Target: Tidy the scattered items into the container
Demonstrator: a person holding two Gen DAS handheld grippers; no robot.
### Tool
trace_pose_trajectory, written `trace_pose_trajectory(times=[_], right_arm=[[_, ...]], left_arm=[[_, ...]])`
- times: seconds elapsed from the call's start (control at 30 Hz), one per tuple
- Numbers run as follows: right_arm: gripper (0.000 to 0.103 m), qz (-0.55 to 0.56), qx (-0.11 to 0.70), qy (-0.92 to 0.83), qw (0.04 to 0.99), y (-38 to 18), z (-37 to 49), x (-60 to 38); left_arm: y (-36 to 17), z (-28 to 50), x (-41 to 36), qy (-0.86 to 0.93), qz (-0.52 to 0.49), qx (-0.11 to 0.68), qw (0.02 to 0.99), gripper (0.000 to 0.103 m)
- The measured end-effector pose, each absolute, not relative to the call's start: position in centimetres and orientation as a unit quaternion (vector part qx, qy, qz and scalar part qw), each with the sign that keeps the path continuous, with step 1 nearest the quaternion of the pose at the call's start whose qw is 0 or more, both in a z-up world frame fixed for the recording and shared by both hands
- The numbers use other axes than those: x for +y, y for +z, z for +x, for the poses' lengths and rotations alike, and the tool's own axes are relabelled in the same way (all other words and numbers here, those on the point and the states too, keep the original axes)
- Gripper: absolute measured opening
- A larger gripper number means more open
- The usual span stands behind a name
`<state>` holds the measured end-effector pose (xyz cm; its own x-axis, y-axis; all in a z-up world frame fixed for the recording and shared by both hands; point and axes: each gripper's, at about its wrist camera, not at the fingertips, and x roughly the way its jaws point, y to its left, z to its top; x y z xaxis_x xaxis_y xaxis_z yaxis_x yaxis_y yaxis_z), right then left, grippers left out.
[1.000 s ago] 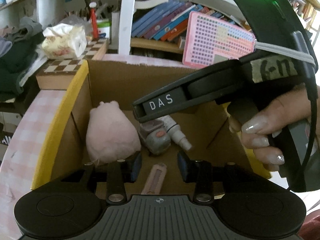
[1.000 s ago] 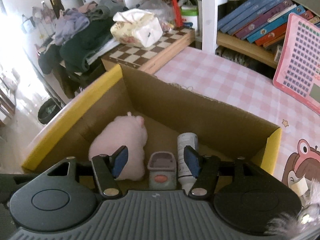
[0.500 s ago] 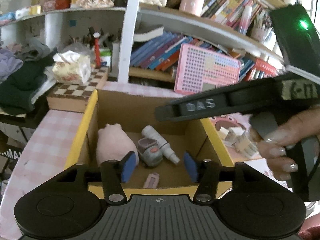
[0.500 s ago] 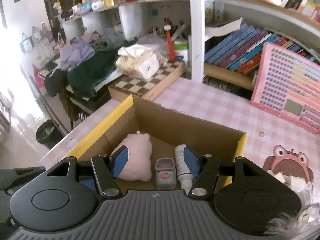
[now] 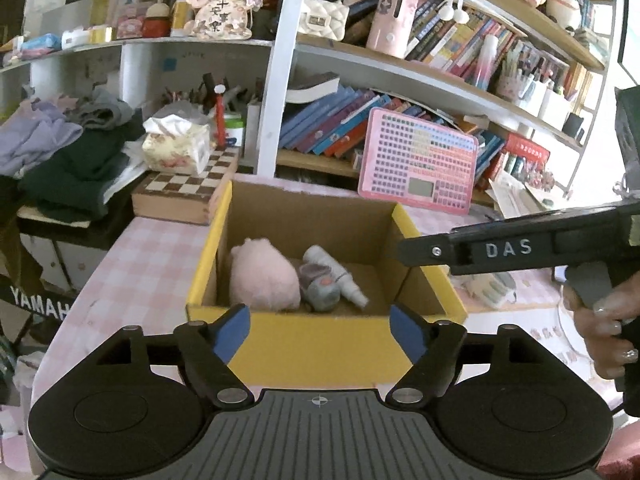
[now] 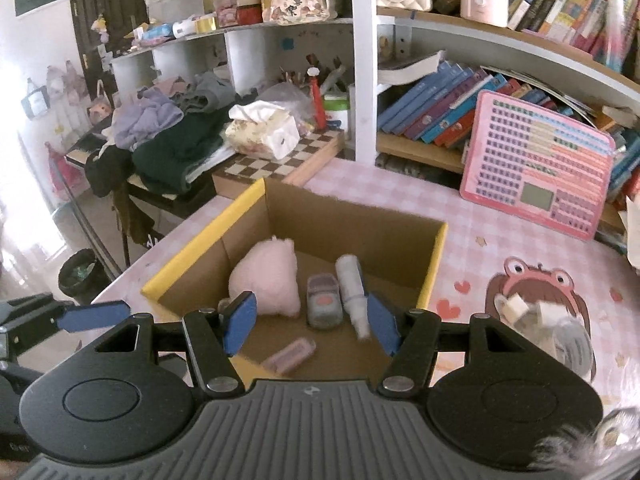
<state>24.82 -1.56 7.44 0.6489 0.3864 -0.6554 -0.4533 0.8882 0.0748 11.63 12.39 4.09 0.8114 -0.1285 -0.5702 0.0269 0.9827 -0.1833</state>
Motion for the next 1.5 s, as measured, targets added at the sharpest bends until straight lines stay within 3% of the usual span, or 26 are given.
trace_pose_trajectory(times=[0.43,0.9,1.5], right_arm=[[0.06,-0.058,0.38,0.203,0.9,3.6,18.5,-1.7],[0.061,-0.062,0.419,0.155,0.892,-0.4,13.8,-3.3],[0.072,-0.041,0.462,0.071,0.883,-2.1,12.3,-8.2]], left_arm=[[2.5,7.8,12.7,-0.042,-0.046,0.341,0.938,0.095],[-0.7,6.4,10.5,-0.073,-0.033,0.396,0.915,0.097],[-2.8,8.9,5.3,-0.151,-0.025,0.438,0.886,0.097]])
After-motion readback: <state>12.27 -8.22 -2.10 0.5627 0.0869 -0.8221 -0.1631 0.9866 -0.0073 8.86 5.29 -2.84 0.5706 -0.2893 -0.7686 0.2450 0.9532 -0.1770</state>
